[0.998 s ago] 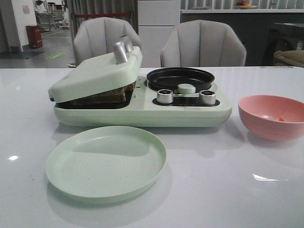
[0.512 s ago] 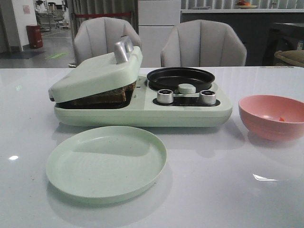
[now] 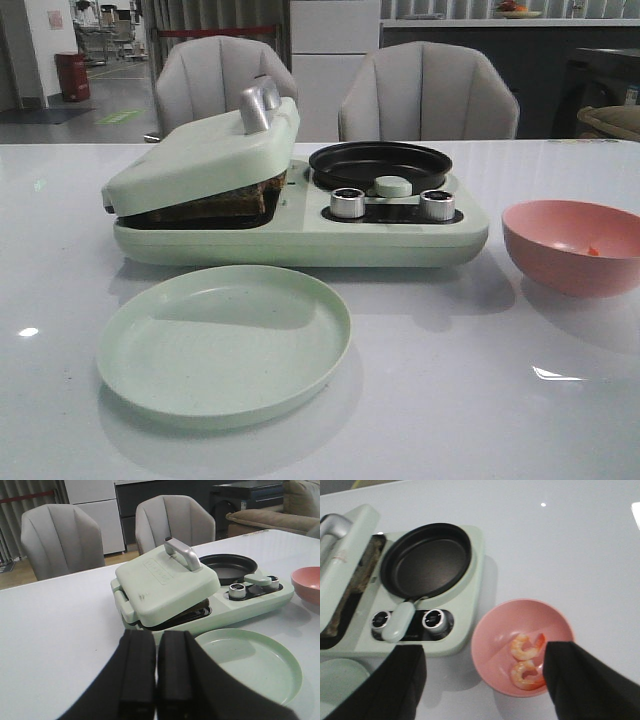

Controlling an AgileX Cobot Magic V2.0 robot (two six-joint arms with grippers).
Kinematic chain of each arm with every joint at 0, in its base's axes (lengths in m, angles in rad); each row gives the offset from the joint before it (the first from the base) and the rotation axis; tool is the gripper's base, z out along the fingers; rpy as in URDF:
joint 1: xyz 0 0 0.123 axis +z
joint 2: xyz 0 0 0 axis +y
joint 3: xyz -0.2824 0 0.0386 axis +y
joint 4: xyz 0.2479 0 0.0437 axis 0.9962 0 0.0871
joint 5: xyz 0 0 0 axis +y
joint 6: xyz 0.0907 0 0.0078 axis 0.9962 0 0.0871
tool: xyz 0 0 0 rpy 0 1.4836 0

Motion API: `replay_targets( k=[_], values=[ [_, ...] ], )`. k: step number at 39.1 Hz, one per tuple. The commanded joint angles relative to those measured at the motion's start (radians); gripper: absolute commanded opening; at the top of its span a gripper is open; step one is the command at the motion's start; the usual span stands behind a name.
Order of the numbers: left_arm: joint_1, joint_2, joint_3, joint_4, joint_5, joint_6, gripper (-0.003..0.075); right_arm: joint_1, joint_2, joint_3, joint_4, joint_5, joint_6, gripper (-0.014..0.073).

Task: Make breakfast with bread and shrimp

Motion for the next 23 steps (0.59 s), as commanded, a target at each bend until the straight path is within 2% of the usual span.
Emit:
replay_targets(
  k=[1, 10, 17, 23],
  values=[
    [-0.006, 0.01, -0.026, -0.013, -0.086, -0.012, 0.0114, -0.083, 0.059, -0.093, 0.042, -0.003, 0.0, 0.0586],
    [-0.006, 0.01, -0.026, -0.013, -0.086, -0.012, 0.0114, -0.199, 0.282, -0.219, 0.053, 0.122, -0.077, 0.0586],
    [-0.006, 0.01, -0.026, -0.013, -0.086, -0.012, 0.0114, -0.207, 0.448, -0.308, 0.053, 0.219, -0.126, 0.0586],
    [-0.006, 0.01, -0.026, -0.013, -0.086, -0.012, 0.0114, -0.207, 0.548, -0.33, 0.053, 0.193, -0.149, 0.0586]
  ],
)
